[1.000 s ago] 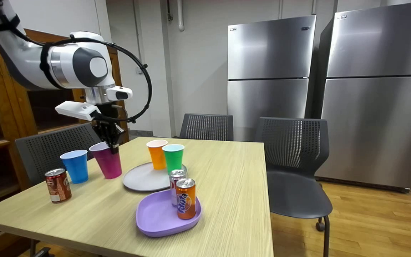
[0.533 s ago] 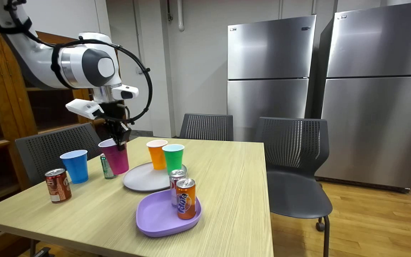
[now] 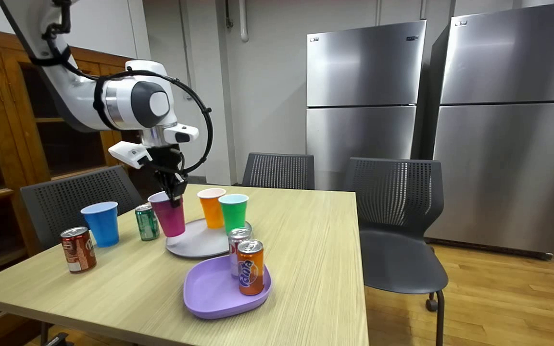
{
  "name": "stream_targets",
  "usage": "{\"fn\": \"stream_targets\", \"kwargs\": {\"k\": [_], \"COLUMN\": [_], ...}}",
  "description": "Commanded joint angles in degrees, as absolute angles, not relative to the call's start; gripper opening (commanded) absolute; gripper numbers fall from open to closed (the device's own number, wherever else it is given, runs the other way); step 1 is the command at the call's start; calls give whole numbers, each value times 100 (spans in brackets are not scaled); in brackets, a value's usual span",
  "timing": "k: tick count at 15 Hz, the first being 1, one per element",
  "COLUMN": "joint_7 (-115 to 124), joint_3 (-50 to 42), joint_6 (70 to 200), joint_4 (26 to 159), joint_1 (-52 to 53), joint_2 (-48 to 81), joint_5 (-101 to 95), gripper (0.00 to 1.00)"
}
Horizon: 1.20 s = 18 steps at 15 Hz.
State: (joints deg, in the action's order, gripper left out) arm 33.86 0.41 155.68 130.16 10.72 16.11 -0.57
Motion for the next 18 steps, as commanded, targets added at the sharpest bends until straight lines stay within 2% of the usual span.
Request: {"fn": "stream_targets", "kwargs": {"k": [1,14,15,16,17,18], "joint_7": [3674,3739,3740,3721,3711,3719], "joint_3": [-100,-181,-192,-182,-179,-183], "joint_6": [15514,15511,15503,15510,15520,15532], "joint_4": [12568,12047,12046,12057,12077,12093], "joint_1": [1219,1316,1325,1313,1307,1310], "joint_2": [1967,2530,2529,2519,2498,2480], "joint_5": [-67,88,82,102,113,115], "gripper": [1,1,5,30,31,38]}}
